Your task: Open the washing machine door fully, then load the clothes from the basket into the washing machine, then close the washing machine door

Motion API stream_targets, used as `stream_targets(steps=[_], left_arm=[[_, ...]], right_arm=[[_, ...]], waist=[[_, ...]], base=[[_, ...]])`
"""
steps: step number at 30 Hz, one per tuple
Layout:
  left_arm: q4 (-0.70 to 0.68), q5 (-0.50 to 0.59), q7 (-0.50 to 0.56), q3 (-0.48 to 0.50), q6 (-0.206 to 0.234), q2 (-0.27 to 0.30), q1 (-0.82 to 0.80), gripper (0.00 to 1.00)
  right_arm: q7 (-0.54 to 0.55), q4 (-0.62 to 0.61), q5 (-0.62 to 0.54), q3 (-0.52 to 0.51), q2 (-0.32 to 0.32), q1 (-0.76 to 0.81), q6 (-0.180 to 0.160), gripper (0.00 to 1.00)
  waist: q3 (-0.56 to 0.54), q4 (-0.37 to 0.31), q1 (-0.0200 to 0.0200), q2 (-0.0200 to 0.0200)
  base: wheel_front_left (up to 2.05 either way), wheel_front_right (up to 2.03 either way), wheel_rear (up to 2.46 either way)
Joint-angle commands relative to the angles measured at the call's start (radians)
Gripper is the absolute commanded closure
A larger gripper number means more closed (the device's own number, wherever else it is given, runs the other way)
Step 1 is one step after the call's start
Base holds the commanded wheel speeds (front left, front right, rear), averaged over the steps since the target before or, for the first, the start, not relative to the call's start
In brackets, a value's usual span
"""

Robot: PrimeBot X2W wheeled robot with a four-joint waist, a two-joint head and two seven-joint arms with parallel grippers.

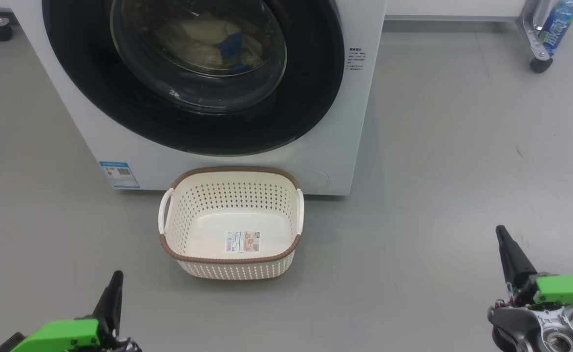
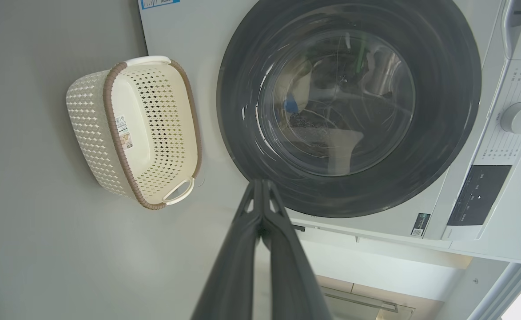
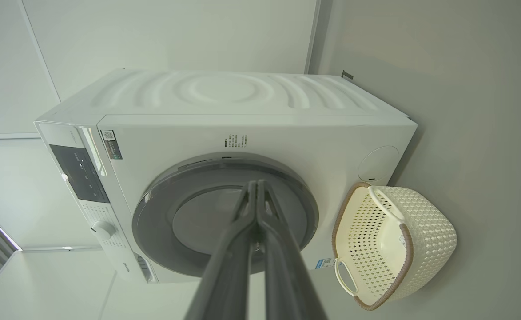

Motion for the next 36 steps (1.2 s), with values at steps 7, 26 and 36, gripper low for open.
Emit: stream_targets(steps=[7,26,36], left_arm=[[-0.041,-0.067,0.020,0.045,-0.007,0.019,-0.058,1.00],[-0.041,-0.067,0.020,0.045,-0.007,0.019,-0.058,1.00],[-0.041,-0.067,0.020,0.045,-0.007,0.019,-0.058,1.00]], right_arm=[[0.026,-0.027,0.067,0.010,-0.020,-0.071,-0.003,1.00],[0.029,-0.027,0.063,0.006,-0.017,-0.072,-0.003,1.00],[0.031,-0.027,0.062,0.004,-0.015,-0.072,-0.003,1.00]], waist=[[-0.001,0.006,0.0000,0.0000],[-0.001,0.006,0.0000,0.0000],[-0.001,0.006,0.0000,0.0000]], base=[[0.00,0.00,0.00],[0.00,0.00,0.00],[0.00,0.00,0.00]])
